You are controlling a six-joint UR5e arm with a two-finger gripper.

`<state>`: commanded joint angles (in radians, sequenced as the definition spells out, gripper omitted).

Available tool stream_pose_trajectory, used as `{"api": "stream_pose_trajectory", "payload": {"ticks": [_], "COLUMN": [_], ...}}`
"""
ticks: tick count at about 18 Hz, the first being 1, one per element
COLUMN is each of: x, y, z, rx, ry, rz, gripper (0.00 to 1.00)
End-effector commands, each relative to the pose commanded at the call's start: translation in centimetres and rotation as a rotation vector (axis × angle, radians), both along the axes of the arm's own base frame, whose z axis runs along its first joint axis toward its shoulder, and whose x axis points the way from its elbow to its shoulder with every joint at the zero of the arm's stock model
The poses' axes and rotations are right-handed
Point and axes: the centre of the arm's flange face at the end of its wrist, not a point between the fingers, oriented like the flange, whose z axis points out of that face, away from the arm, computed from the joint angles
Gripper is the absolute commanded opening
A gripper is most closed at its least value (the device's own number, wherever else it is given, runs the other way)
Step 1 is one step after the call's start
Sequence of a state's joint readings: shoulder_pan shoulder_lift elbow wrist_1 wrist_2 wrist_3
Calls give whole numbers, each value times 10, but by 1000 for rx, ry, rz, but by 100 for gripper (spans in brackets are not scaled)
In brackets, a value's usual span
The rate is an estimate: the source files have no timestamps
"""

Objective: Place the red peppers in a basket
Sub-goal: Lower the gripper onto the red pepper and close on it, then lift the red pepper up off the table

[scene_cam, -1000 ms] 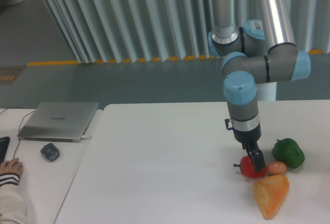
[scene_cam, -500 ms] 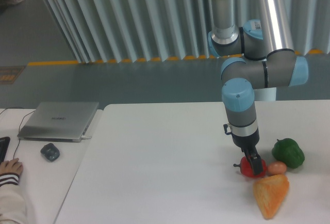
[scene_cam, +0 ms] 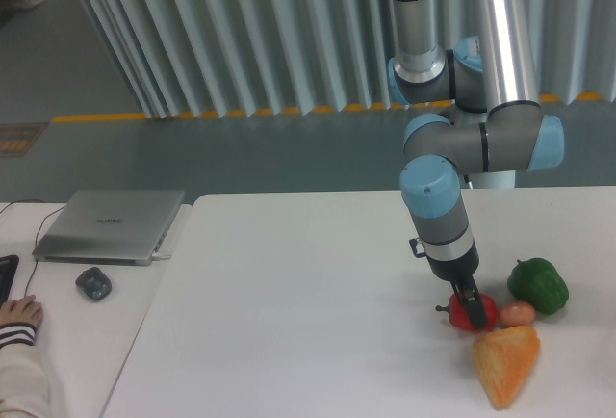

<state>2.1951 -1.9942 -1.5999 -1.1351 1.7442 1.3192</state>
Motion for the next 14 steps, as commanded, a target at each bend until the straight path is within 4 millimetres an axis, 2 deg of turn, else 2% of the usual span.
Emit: {"api": "stream_pose_trajectory", "payload": {"ticks": [2,4,5,6,10,14], "x": [1,1,1,1,1,0], "y": [0,1,1,1,2,2], "z": [0,-4,-4,-2,0,6], "rx": [0,-5,-6,-4,-2,8], "ry": [2,0,1,1,3,7], "rz": [-2,-2,-2,-2,-2,-3], "gripper": [100,87,85,74,64,62]}}
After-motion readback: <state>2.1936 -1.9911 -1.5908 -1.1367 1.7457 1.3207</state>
